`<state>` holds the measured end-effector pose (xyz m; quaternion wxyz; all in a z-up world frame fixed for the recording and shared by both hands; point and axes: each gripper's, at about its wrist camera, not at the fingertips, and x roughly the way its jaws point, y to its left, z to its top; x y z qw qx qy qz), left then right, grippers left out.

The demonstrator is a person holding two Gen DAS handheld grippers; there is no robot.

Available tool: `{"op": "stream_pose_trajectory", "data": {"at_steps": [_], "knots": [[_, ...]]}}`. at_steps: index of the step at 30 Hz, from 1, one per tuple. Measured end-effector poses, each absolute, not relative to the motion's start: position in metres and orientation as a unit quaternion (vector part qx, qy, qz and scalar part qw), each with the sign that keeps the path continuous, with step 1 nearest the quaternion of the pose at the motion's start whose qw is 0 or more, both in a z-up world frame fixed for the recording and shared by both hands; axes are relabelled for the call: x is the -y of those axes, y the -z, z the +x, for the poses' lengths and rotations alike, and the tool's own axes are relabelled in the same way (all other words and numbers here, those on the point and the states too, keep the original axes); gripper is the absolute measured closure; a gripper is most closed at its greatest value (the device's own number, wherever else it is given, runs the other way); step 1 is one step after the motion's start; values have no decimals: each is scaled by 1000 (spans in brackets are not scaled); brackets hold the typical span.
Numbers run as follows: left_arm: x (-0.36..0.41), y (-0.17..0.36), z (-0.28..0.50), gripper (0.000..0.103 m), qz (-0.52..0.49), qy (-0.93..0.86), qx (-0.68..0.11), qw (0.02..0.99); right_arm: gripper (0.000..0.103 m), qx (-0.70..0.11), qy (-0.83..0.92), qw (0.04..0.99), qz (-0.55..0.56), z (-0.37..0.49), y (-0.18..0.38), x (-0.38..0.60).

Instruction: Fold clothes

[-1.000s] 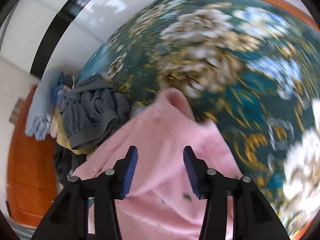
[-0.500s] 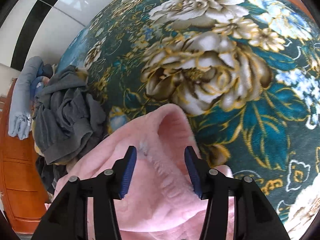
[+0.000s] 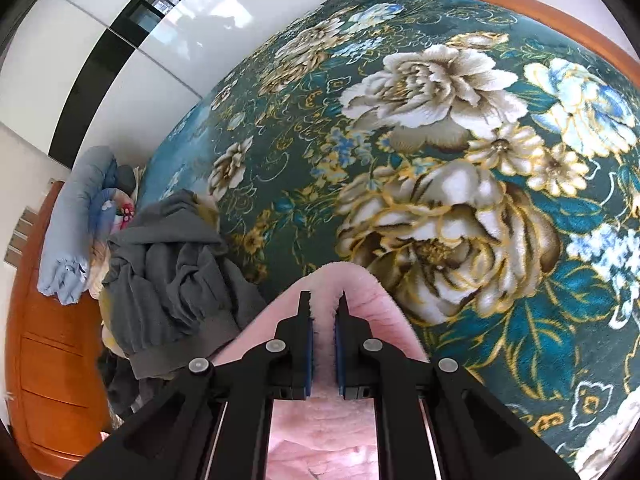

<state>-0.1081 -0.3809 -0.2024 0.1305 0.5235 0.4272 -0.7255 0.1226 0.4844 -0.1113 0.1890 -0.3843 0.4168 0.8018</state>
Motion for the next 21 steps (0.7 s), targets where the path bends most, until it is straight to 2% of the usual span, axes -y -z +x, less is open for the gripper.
{"op": "stream_pose_trajectory", "data": {"at_steps": [7,13,17,21], "knots": [[387,116,-127,99,477,777,-404,79,94,-418,-822,170,-347,121,87,-491],[389,104,-158,100,459,760,-454,77,94,-426,-817,189,-341,98,85,-496],[378,76,-143,100,419,782,-461,15,94,-423,-836,169,-306,106,65,-493],[391,70,-82,100,391,794,-466,5,94,-408,-855,151,-282,154,47,-483]]}}
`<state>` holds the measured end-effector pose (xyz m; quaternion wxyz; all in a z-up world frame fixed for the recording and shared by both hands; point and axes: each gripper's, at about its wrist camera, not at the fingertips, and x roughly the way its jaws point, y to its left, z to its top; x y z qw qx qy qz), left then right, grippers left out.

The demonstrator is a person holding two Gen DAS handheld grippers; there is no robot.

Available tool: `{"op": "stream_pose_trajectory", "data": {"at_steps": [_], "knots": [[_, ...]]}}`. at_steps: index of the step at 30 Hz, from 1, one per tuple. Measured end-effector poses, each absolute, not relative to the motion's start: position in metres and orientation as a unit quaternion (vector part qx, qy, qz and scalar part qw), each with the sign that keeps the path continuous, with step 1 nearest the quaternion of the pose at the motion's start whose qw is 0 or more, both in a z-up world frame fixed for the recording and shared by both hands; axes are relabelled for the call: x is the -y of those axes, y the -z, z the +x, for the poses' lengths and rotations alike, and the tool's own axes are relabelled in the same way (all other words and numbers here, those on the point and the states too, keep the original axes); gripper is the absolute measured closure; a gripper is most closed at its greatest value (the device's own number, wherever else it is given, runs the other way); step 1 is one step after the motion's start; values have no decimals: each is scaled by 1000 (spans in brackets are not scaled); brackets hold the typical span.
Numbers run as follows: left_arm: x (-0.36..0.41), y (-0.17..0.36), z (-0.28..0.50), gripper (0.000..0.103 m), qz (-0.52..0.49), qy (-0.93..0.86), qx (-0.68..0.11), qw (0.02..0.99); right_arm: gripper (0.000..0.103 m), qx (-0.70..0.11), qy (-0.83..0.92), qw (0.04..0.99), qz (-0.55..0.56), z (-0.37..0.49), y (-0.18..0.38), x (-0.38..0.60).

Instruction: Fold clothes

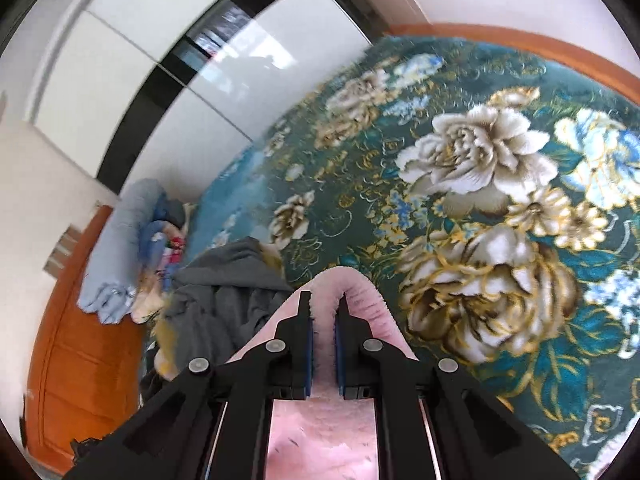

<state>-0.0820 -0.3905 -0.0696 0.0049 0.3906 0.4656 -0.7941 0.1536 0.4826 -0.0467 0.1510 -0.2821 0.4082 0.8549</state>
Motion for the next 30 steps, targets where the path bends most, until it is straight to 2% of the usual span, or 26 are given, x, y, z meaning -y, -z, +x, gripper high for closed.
{"op": "stream_pose_trajectory", "data": {"at_steps": [4,8,14,15,18,21,23,27,30], "knots": [[407,117,-2,100,445,789,-416,73,94,-411,-836,172,-321,219,71,-476],[422,167,48,100,483,744,-446,120,94,-441,-786,205,-381,267,124,-471],[421,172,72,100,469,735,-477,112,88,-466,-765,212,-390,292,148,-458],[420,169,71,100,467,737,-477,107,85,-470,-766,210,-384,297,146,-457],[420,165,70,100,465,740,-476,97,48,-468,-771,220,-373,312,135,-457],[422,163,74,100,466,738,-479,94,48,-487,-771,217,-348,334,128,-451],[420,161,75,100,466,737,-481,93,48,-512,-765,174,-349,335,135,-439],[414,155,79,99,467,737,-480,87,48,-554,-737,115,-370,311,170,-406],[410,149,82,99,470,739,-475,87,48,-575,-713,121,-383,285,192,-389]]}}
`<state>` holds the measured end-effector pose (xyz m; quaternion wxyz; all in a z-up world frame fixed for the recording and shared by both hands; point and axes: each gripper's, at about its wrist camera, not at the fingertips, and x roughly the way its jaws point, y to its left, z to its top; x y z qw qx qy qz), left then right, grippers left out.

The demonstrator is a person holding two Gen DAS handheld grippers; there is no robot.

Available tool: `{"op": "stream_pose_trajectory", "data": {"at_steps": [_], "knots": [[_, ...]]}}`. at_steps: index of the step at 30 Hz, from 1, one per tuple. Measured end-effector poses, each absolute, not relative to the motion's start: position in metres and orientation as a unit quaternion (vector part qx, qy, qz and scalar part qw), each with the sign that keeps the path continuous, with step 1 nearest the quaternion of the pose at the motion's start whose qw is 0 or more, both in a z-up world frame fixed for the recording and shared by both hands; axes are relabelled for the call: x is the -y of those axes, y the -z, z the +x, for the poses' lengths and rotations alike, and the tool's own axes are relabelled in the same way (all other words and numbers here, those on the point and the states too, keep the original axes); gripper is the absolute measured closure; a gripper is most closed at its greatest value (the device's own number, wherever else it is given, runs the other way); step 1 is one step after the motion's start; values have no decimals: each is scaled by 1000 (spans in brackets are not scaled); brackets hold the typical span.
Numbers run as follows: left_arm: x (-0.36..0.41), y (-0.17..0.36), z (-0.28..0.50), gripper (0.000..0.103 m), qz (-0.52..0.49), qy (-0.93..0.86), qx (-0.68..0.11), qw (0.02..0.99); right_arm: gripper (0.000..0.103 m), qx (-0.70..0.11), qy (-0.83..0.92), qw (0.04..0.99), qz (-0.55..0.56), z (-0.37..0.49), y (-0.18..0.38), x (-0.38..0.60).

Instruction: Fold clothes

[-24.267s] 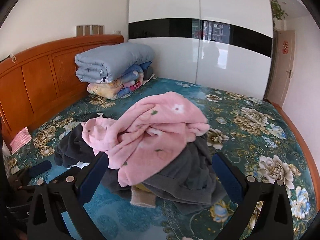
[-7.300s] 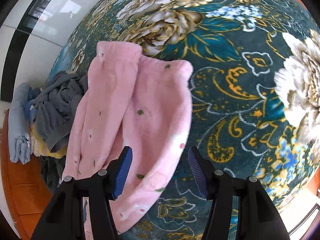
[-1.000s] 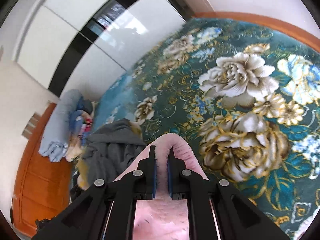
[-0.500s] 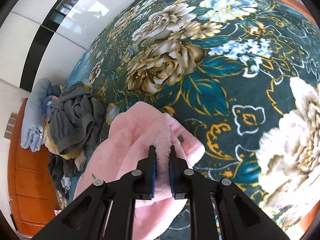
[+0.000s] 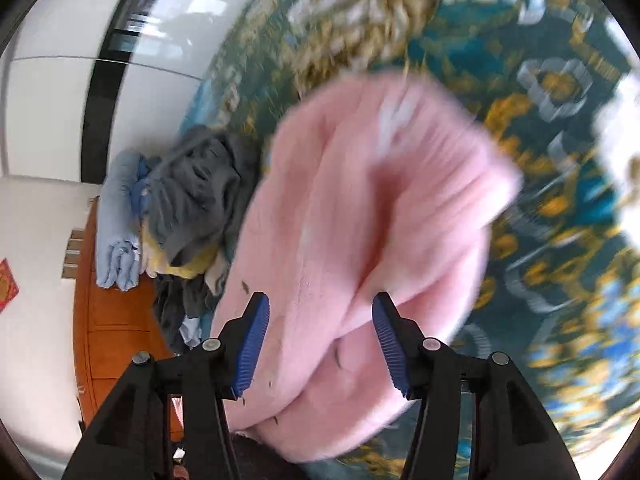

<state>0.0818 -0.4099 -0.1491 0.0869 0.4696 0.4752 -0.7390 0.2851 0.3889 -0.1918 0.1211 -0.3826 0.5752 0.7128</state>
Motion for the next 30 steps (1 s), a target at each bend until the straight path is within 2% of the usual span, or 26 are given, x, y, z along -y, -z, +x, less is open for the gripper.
{"op": "stream_pose_trajectory", "data": {"at_steps": [5,6,7,9,13,20,22,24,28,30], "knots": [[404,137,83,99,477,749,-451,93,50,-613,-671,157,-385,269,205,-389],[403,135,83,99,479,750,-446,95,65,-606,-670,163,-396,269,206,-391],[402,134,84,99,480,751,-443,98,85,-597,-671,167,-407,269,206,-393],[403,132,86,99,483,752,-437,103,95,-582,-674,172,-421,273,206,-399],[405,125,87,99,486,759,-419,108,98,-567,-698,137,-416,275,183,-407],[406,73,98,100,414,815,-402,57,98,-492,-794,42,-356,275,81,-403],[409,74,105,100,426,825,-366,69,98,-475,-794,39,-378,282,87,-393],[421,108,113,100,479,797,-354,98,98,-463,-785,45,-409,289,102,-384],[442,162,139,100,516,743,-408,123,98,-507,-711,101,-476,311,183,-377],[445,173,145,100,524,730,-420,126,98,-511,-695,114,-492,314,201,-374]]}}
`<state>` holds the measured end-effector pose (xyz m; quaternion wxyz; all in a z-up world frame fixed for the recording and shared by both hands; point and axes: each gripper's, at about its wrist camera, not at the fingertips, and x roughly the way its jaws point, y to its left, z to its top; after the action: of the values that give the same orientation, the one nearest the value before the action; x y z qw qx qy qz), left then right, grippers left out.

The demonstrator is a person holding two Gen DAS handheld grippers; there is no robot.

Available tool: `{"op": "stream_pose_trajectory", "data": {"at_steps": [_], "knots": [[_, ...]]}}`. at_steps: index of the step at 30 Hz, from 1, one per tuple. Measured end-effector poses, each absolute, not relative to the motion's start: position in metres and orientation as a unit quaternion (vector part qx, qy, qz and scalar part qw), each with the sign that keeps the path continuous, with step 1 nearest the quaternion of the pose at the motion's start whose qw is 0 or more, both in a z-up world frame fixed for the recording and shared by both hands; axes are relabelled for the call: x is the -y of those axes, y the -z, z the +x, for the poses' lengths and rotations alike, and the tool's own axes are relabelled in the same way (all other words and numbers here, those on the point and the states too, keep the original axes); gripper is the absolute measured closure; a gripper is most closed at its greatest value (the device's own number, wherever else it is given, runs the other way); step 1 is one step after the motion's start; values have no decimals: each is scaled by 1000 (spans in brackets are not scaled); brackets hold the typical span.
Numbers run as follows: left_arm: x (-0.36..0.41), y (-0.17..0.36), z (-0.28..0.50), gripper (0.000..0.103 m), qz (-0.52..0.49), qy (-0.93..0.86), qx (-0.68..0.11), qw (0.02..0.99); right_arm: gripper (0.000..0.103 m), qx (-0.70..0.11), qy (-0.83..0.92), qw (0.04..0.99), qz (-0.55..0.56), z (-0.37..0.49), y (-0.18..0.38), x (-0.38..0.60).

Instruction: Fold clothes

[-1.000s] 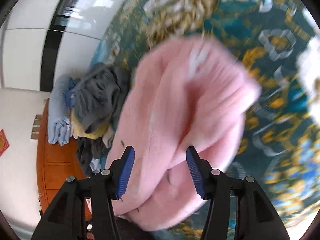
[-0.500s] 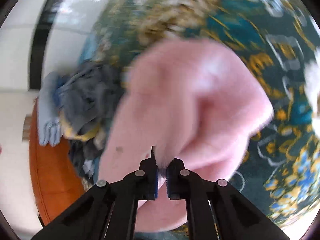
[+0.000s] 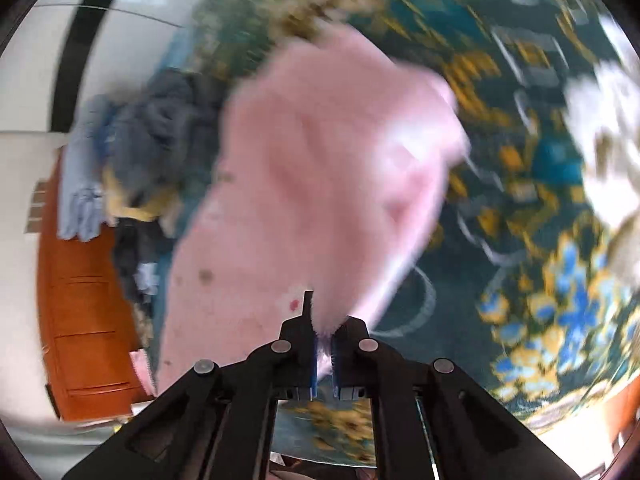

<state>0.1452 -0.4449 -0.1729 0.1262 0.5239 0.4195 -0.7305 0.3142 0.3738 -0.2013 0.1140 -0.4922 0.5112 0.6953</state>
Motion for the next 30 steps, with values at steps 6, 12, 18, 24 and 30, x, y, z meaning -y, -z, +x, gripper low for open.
{"op": "stream_pose_trajectory", "data": {"at_steps": [6,12,18,24,30], "knots": [[434,138,112,100,499,754,-415,103,98,-525,-726,94,-434,296,164,-380],[394,42,43,100,444,829,-339,33,98,-527,-779,62,-335,266,98,-392],[406,-3,75,100,364,876,-313,-34,98,-506,-810,47,-294,297,68,-390],[445,133,120,99,480,797,-361,59,98,-539,-747,83,-381,325,150,-375],[462,192,144,100,500,747,-426,102,98,-535,-719,107,-431,326,186,-364]]}}
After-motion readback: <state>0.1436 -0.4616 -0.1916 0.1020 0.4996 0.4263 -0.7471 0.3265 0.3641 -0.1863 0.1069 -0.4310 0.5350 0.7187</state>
